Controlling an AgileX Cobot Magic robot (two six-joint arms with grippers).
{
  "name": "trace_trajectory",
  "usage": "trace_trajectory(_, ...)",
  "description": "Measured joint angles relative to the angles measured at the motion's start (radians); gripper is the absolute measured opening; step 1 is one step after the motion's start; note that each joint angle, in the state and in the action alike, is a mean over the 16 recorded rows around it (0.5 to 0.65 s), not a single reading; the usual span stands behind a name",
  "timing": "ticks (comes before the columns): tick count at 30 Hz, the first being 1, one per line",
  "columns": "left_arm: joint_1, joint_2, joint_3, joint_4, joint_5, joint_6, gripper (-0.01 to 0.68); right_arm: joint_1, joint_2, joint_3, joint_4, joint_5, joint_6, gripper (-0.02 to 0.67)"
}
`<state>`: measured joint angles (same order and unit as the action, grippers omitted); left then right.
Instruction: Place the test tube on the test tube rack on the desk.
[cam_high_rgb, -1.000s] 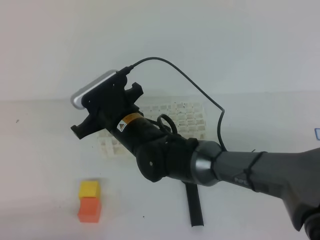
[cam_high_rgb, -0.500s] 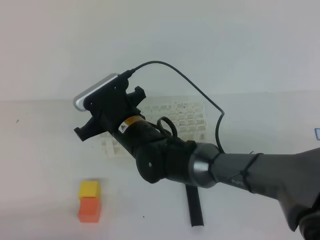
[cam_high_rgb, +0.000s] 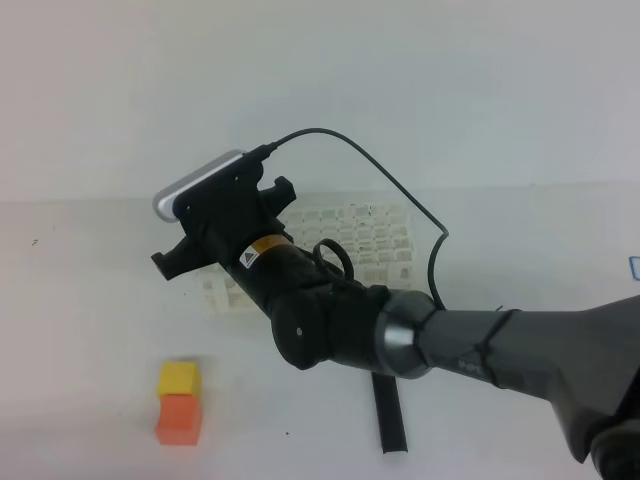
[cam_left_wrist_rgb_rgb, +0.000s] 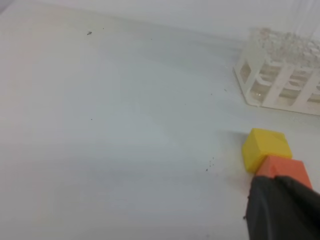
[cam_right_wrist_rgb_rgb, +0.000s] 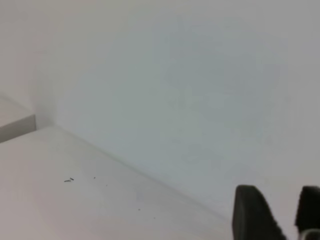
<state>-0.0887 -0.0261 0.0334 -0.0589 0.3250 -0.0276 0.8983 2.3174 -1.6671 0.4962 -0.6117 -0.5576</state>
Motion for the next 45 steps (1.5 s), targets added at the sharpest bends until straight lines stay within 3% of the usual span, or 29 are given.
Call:
trace_trajectory(8, 0.000, 0.000, 0.000, 0.000, 0.000, 0.002, -0.001, 0.000, 0.000, 0.000, 0.011, -0.011, 0.003, 0.268)
trace_trajectory(12, 0.000, 0.000, 0.000, 0.000, 0.000, 0.002, -0.001, 0.000, -0.007, 0.000, 0.015, -0.004, -0.033, 0.266)
trace_trajectory(18, 0.000, 0.000, 0.000, 0.000, 0.000, 0.002, -0.001, 0.000, -0.055, 0.001, 0.056, 0.043, -0.194, 0.180)
trace_trajectory(27, 0.000, 0.000, 0.000, 0.000, 0.000, 0.002, -0.001, -0.018, -0.243, 0.057, 0.210, 0.159, -0.569, 0.030)
trace_trajectory(34, 0.000, 0.000, 0.000, 0.000, 0.000, 0.002, -0.001, -0.067, -0.455, 0.228, 0.293, 0.242, -0.733, 0.001)
trace_trajectory(45, 0.000, 0.000, 0.000, 0.000, 0.000, 0.002, -0.001, -0.127, -0.858, 0.654, 0.342, 0.269, -0.775, -0.001)
